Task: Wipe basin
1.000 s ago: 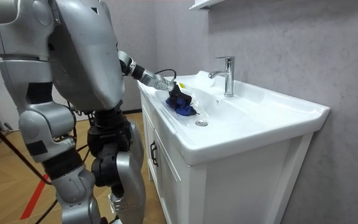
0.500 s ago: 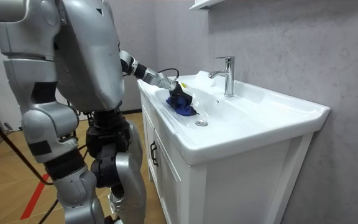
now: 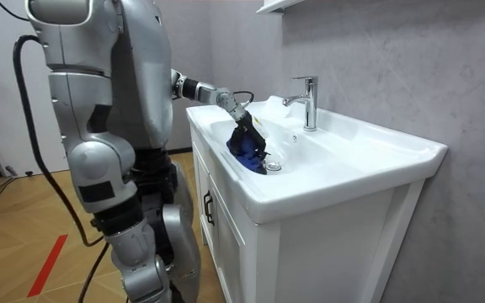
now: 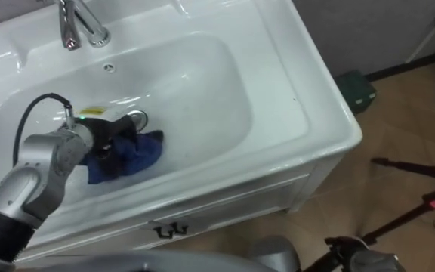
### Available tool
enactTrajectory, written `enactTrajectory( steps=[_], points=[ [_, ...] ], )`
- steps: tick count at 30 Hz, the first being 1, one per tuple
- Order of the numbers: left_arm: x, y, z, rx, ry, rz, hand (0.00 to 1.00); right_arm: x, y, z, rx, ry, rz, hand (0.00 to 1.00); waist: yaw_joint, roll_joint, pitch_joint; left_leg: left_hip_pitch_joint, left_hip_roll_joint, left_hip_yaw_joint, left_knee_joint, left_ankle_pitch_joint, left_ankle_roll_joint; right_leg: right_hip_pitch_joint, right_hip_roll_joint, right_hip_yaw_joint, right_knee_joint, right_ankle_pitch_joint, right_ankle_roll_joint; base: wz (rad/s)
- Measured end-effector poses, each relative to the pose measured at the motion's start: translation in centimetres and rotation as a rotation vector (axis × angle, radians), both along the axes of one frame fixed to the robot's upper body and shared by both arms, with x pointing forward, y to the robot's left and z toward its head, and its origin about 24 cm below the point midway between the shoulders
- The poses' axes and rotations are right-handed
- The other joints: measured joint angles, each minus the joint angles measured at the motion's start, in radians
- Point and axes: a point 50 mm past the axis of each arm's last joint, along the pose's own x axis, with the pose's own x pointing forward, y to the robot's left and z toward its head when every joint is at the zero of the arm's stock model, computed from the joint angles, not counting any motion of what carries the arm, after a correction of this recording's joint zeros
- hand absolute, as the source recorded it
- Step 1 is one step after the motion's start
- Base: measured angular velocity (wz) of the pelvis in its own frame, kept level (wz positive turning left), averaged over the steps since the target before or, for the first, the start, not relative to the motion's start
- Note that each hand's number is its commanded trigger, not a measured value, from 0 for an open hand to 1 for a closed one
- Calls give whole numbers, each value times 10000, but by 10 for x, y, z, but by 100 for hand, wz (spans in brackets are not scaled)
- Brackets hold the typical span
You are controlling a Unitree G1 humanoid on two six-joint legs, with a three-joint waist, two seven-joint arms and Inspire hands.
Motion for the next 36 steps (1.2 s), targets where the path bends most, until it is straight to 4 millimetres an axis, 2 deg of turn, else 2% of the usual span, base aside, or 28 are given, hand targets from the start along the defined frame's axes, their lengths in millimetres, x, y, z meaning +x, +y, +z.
enactTrajectory(
  steps=[3,8,10,14,18,24,30,35,36],
  points=[
    [0,-3,5,-650,341,-156,100,0,0,0,15,18,-7,0,2,100,20,-1,12,-21,22,-60,94,32,12,-18,-16,3,0,0],
    [1,-4,11,-1100,503,-206,100,-5,0,-1,99,160,-218,0,7,152,63,-79,-5,-109,35,-63,96,-67,-9,-132,-14,9,11,6],
    [1,-6,15,-1165,350,-352,100,-5,-1,-1,111,108,-391,0,204,146,77,-104,-9,-102,13,-63,96,-148,-20,-113,-26,4,17,-5],
    [1,-10,20,-1438,160,-561,100,-4,-2,0,90,33,-495,0,329,125,85,-103,-19,-89,-8,-62,96,-148,-29,-117,-42,-12,36,1],
    [1,-11,22,-1489,65,-662,100,-4,-1,0,69,50,-216,0,468,55,94,-101,-14,-97,-7,-62,96,-141,-27,-145,-14,-10,35,1],
    [1,-11,22,-1504,76,-667,100,-3,-1,0,56,-7,-107,0,488,-35,99,-105,-22,-185,-6,-62,96,-110,-18,-180,-33,-9,34,1],
    [1,-8,22,-1602,62,-554,100,-5,0,-1,140,56,-89,0,513,-104,69,-102,-17,-134,-1,-62,96,-106,-9,-146,13,-9,33,-1],
    [-4,-2,11,-1819,137,-93,100,-4,0,-1,143,16,-102,0,481,-211,80,44,-12,-114,-16,-62,96,20,-3,-142,8,-9,32,0],
    [-5,-1,6,-1957,163,159,100,-6,1,-1,138,37,-102,0,483,-242,58,75,-13,-114,3,-62,96,69,-10,-173,8,-9,32,4]
  ],
)
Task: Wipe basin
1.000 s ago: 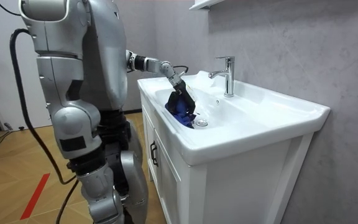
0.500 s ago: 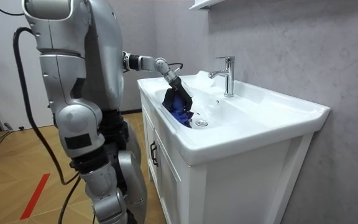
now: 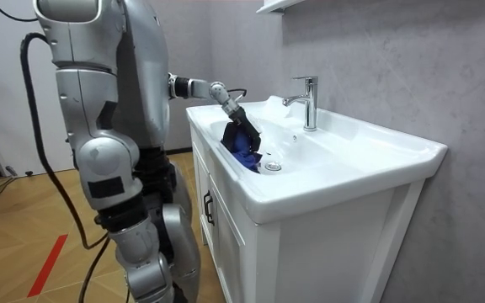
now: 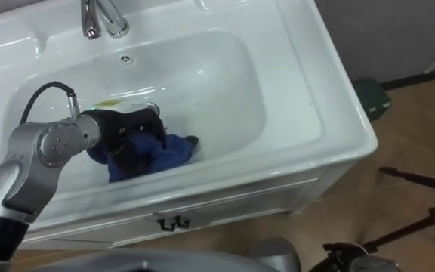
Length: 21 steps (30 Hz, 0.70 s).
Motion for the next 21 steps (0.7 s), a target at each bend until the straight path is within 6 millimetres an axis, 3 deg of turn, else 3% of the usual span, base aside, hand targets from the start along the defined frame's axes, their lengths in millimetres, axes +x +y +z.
enactTrajectory(
  steps=[5,11,16,21],
  points=[
    [2,2,-14,-404,-88,887,100,0,0,0,-64,-121,-10,0,-72,-122,-4,21,-11,-16,-31,0,0,16,-33,-103,-13,-22,9,6],
    [6,2,-35,-804,-157,2121,100,-15,11,-6,-30,354,-224,0,-103,-484,11,369,-6,127,-107,2,-1,272,-9,29,-46,-42,31,-4],
    [12,-1,-43,-1165,-282,2799,100,-21,18,-9,54,566,-610,0,-277,-632,-8,361,14,520,-86,2,1,160,-30,249,26,-31,72,-8],
    [20,-4,-51,-2010,-110,3467,100,-24,21,-10,52,728,-652,0,-316,-652,-8,420,-4,635,-196,3,2,108,-18,396,-44,44,116,-10]
  ],
)
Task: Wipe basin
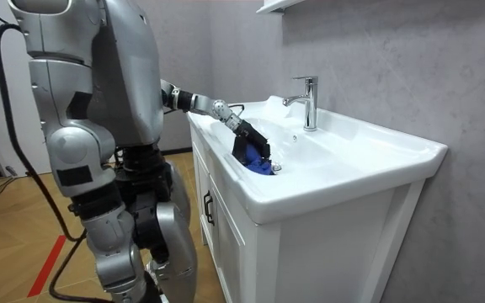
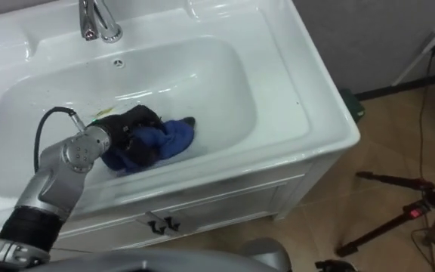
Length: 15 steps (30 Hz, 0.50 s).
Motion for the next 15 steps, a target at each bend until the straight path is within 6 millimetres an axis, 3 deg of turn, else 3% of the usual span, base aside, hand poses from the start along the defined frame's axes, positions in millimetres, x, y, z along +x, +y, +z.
enactTrajectory(
  steps=[5,10,15],
  points=[
    [7,-11,1,-458,-299,175,100,1,0,0,-198,-58,92,0,-41,-1,0,-138,19,223,-50,2,3,-180,20,96,-95,105,17,-7],
    [12,-16,4,-506,-528,103,100,1,0,0,-207,-131,74,0,-491,-58,-3,-163,-1,211,-75,2,3,-156,9,89,-174,141,34,0],
    [13,-20,5,-532,-641,20,100,-1,0,0,-245,-72,58,0,-530,-61,-3,-201,10,215,-75,2,3,-153,30,87,-280,165,28,0]
  ],
)
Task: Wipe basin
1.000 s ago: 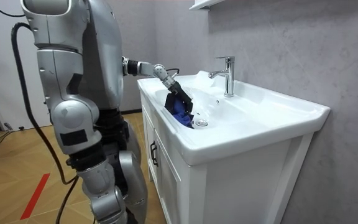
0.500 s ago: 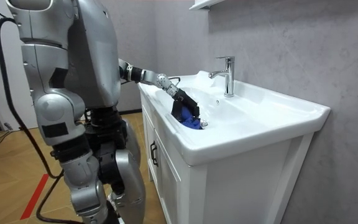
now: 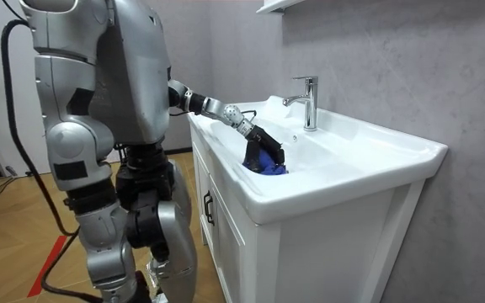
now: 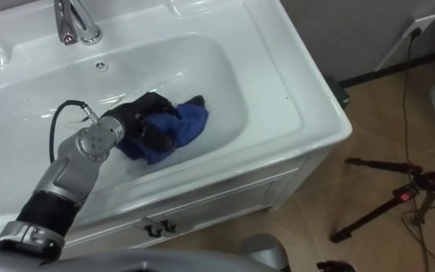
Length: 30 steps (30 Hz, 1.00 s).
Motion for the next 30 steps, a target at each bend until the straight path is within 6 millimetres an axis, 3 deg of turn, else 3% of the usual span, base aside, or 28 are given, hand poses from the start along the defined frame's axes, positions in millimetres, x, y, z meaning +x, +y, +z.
enactTrajectory(
  steps=[14,23,30],
  points=[
    [1,-10,2,-940,-44,22,100,22,4,1,-92,-563,463,0,51,65,-34,-179,29,28,121,0,0,-170,-15,-42,31,10,-7,-1],
    [0,-27,5,-2542,96,81,100,8,8,-2,92,-285,-220,0,-233,81,-22,-236,47,16,231,-1,0,-1,-36,-285,-33,10,-8,8],
    [2,-38,10,-3463,122,-2,100,2,18,-5,242,-113,-323,0,-256,94,-1,-239,53,21,263,-1,1,-19,-33,-252,-21,11,-9,0]
  ],
)
